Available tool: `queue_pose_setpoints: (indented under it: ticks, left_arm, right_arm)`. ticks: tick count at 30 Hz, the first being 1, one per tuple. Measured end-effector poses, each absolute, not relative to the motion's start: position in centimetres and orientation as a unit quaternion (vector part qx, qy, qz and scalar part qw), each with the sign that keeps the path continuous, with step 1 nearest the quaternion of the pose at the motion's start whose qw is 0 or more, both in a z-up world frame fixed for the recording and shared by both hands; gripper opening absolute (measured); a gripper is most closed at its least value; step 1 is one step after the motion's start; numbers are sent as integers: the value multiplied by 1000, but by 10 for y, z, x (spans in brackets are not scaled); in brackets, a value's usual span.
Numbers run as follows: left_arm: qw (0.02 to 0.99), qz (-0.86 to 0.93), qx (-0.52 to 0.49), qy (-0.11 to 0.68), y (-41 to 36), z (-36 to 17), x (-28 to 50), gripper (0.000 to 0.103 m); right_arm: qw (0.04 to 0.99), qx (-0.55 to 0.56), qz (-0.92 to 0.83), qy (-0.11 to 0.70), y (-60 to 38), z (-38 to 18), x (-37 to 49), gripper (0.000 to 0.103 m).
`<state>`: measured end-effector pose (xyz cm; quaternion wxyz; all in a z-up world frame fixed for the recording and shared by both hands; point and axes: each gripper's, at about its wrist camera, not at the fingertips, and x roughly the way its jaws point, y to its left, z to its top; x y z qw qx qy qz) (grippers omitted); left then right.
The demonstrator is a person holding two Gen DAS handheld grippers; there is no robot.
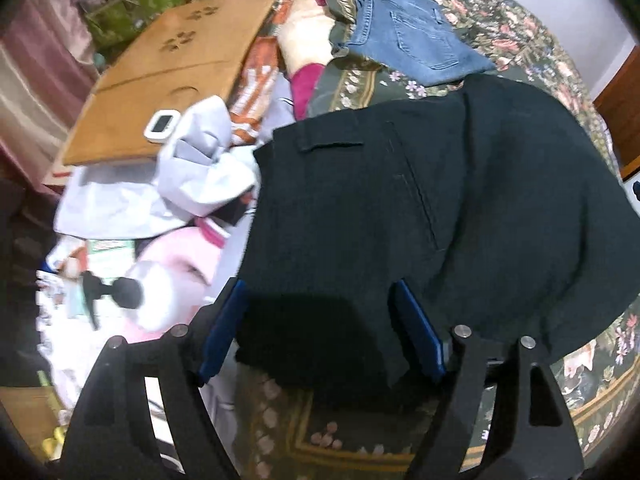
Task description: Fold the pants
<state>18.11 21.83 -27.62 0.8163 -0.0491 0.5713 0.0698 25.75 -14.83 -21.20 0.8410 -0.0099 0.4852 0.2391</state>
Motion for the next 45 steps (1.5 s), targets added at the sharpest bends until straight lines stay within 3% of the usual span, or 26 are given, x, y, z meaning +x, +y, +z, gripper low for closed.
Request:
queue_pose_setpoints:
  ticks: [3,11,14,26,37,40,43,45]
  left_arm:
    - [823,79,-45,561,208,-262,186,77]
    - [849,63,-28,524,143,-218,223,77]
    - [858,48,-7,512,109,-211,238,77]
    - [845,-43,89,525,-10,-230,286,77]
    - [831,-93,69,544,-43,-242,314,78]
    - [834,-97,85,537,-55,-243,317,78]
    - [835,-100,93,533,-59,-244,316,78]
    - [837,-99,95,530,-59,-243,315,78]
  right_arm:
    - [828,7,231,511,-169,-236,258,67]
    - [841,48,242,481,-236,-222,218,67]
    - [848,103,221,471,-277,-220,204,73]
    - [806,303,138,489,-367,-280,184,74]
    - [778,375,110,491,-383,-310,210,74]
    - [778,370,103,497,-389,-313,221,68]
    - [783,355,90,502,-392,-315,233,50]
    - [789,345,84,502,-393,-316,237,23]
